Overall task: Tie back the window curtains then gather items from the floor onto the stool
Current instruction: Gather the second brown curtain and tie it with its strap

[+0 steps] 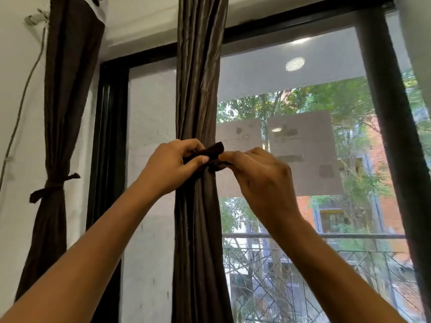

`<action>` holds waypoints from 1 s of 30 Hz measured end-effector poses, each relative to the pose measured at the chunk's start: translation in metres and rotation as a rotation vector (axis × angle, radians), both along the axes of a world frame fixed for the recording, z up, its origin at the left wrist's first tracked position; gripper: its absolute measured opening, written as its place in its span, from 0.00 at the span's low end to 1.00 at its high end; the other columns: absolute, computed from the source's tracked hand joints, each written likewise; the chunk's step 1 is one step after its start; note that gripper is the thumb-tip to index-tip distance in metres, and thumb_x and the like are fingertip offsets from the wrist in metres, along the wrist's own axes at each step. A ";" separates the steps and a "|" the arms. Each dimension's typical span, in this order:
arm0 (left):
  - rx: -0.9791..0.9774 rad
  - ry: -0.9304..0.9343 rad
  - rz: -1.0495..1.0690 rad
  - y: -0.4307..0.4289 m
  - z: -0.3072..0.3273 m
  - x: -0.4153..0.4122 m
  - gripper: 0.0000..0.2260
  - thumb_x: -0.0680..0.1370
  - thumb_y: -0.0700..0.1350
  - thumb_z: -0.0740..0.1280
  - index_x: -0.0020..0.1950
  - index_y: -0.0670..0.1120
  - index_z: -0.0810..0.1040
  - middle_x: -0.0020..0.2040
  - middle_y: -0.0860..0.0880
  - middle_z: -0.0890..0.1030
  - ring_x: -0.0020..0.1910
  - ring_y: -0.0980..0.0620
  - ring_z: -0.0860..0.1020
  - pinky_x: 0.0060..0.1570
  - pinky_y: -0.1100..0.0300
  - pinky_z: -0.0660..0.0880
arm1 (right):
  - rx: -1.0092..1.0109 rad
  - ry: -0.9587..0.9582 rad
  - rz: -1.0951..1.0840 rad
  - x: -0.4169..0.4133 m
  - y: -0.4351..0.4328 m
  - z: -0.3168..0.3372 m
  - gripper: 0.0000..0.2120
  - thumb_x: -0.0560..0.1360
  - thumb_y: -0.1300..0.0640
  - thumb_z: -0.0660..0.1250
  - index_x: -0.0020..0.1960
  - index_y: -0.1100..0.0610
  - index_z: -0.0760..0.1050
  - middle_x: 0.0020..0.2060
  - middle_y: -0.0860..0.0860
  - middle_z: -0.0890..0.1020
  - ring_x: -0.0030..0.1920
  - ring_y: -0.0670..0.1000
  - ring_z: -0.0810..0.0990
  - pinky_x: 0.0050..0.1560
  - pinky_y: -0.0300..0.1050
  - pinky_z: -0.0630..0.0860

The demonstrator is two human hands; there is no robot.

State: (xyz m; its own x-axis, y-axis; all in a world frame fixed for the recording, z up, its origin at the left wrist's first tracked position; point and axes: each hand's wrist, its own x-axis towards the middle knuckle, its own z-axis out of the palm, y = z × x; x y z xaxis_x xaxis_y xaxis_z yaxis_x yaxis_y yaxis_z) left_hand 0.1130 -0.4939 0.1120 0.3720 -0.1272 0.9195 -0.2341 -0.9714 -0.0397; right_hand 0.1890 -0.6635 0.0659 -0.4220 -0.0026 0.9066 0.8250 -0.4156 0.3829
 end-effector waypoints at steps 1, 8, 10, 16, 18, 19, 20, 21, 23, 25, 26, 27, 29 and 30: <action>-0.011 0.030 0.004 0.000 0.000 0.001 0.03 0.77 0.49 0.68 0.48 0.52 0.80 0.41 0.53 0.82 0.42 0.54 0.80 0.46 0.48 0.78 | -0.003 -0.033 -0.003 0.001 -0.001 0.004 0.06 0.72 0.63 0.70 0.48 0.57 0.82 0.33 0.51 0.82 0.35 0.52 0.78 0.28 0.43 0.73; -0.099 0.129 -0.306 -0.006 -0.001 -0.007 0.09 0.79 0.40 0.65 0.48 0.54 0.81 0.39 0.58 0.83 0.43 0.59 0.81 0.47 0.67 0.76 | -0.311 0.099 -0.003 -0.004 0.007 0.047 0.06 0.70 0.55 0.67 0.44 0.51 0.82 0.39 0.48 0.81 0.40 0.50 0.76 0.33 0.45 0.74; -0.134 0.213 -0.398 -0.004 -0.003 -0.008 0.13 0.79 0.36 0.62 0.52 0.52 0.81 0.45 0.55 0.84 0.49 0.57 0.82 0.52 0.66 0.76 | -0.374 0.257 0.134 -0.005 0.006 0.059 0.05 0.68 0.57 0.72 0.44 0.52 0.83 0.38 0.47 0.82 0.38 0.46 0.77 0.39 0.49 0.78; -0.231 0.120 -0.445 -0.010 -0.006 -0.001 0.07 0.75 0.49 0.69 0.52 0.51 0.82 0.45 0.52 0.85 0.47 0.56 0.83 0.51 0.60 0.79 | -0.457 0.445 0.324 -0.015 0.010 0.073 0.05 0.67 0.57 0.75 0.41 0.52 0.81 0.35 0.44 0.82 0.34 0.37 0.79 0.39 0.36 0.77; -0.254 0.075 -0.467 -0.015 -0.008 0.001 0.06 0.77 0.48 0.66 0.51 0.51 0.81 0.44 0.53 0.85 0.46 0.55 0.84 0.49 0.61 0.79 | -0.354 0.507 0.395 -0.013 0.010 0.071 0.03 0.70 0.54 0.73 0.43 0.51 0.80 0.36 0.42 0.81 0.37 0.36 0.78 0.41 0.37 0.75; -0.256 0.063 -0.468 -0.015 -0.009 0.002 0.06 0.78 0.47 0.64 0.50 0.51 0.81 0.42 0.55 0.85 0.44 0.57 0.84 0.47 0.64 0.78 | -0.303 0.555 0.403 -0.010 0.009 0.069 0.04 0.71 0.51 0.72 0.44 0.50 0.80 0.38 0.41 0.81 0.39 0.37 0.78 0.42 0.38 0.74; -0.257 0.055 -0.460 -0.016 -0.010 0.002 0.06 0.79 0.47 0.63 0.49 0.52 0.81 0.40 0.57 0.84 0.43 0.59 0.83 0.44 0.67 0.77 | -0.286 0.621 0.395 -0.007 0.007 0.066 0.06 0.71 0.49 0.71 0.46 0.50 0.79 0.39 0.41 0.80 0.41 0.37 0.77 0.43 0.39 0.74; -0.263 0.045 -0.446 -0.016 -0.012 0.002 0.07 0.79 0.47 0.62 0.49 0.53 0.80 0.38 0.59 0.84 0.42 0.60 0.83 0.43 0.68 0.77 | -0.301 0.693 0.384 -0.004 0.007 0.062 0.08 0.71 0.49 0.71 0.48 0.51 0.79 0.41 0.43 0.81 0.42 0.40 0.78 0.42 0.41 0.74; -0.288 0.042 -0.418 -0.012 -0.013 0.003 0.10 0.78 0.52 0.61 0.51 0.52 0.81 0.41 0.56 0.85 0.44 0.58 0.83 0.47 0.63 0.79 | -0.347 0.774 0.369 0.000 0.007 0.055 0.08 0.72 0.51 0.71 0.47 0.53 0.79 0.40 0.48 0.82 0.39 0.44 0.78 0.39 0.44 0.75; -0.292 0.044 -0.386 -0.009 -0.015 0.002 0.16 0.77 0.56 0.61 0.54 0.49 0.82 0.46 0.51 0.85 0.47 0.55 0.83 0.51 0.57 0.79 | -0.325 0.759 0.375 -0.001 0.008 0.049 0.03 0.72 0.55 0.71 0.44 0.54 0.79 0.38 0.50 0.83 0.38 0.46 0.80 0.40 0.48 0.78; -0.302 0.050 -0.382 -0.007 -0.014 0.002 0.15 0.77 0.55 0.61 0.55 0.49 0.82 0.46 0.50 0.85 0.48 0.56 0.83 0.51 0.59 0.79 | -0.298 0.748 0.396 -0.002 0.009 0.047 0.02 0.72 0.56 0.71 0.44 0.53 0.79 0.36 0.50 0.83 0.37 0.47 0.80 0.41 0.50 0.80; -0.317 0.063 -0.380 -0.007 -0.012 0.001 0.13 0.78 0.53 0.62 0.54 0.50 0.82 0.46 0.51 0.85 0.48 0.57 0.83 0.50 0.64 0.78 | -0.278 0.746 0.422 -0.002 0.009 0.044 0.01 0.72 0.56 0.71 0.43 0.53 0.80 0.35 0.49 0.83 0.37 0.47 0.81 0.40 0.50 0.80; -0.356 0.121 -0.356 -0.007 -0.005 -0.002 0.08 0.79 0.49 0.64 0.52 0.52 0.82 0.44 0.54 0.85 0.46 0.61 0.83 0.43 0.73 0.75 | -0.280 0.783 0.501 -0.002 0.009 0.036 0.01 0.73 0.57 0.71 0.43 0.53 0.79 0.34 0.50 0.83 0.34 0.46 0.80 0.34 0.46 0.78; -0.364 0.157 -0.333 -0.008 -0.002 -0.005 0.08 0.79 0.48 0.64 0.51 0.52 0.82 0.43 0.53 0.85 0.44 0.62 0.82 0.40 0.74 0.73 | -0.297 0.831 0.568 -0.002 0.008 0.031 0.01 0.73 0.58 0.70 0.44 0.54 0.79 0.34 0.51 0.83 0.32 0.45 0.79 0.31 0.43 0.76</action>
State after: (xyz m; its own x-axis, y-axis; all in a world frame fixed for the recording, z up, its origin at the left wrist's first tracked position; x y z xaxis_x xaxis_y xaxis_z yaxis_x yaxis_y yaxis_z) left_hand 0.1082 -0.5019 0.1104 0.5026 0.0553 0.8628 -0.5091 -0.7876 0.3471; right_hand 0.1869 -0.6552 0.0973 0.3273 0.2648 0.9070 0.9193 0.1326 -0.3705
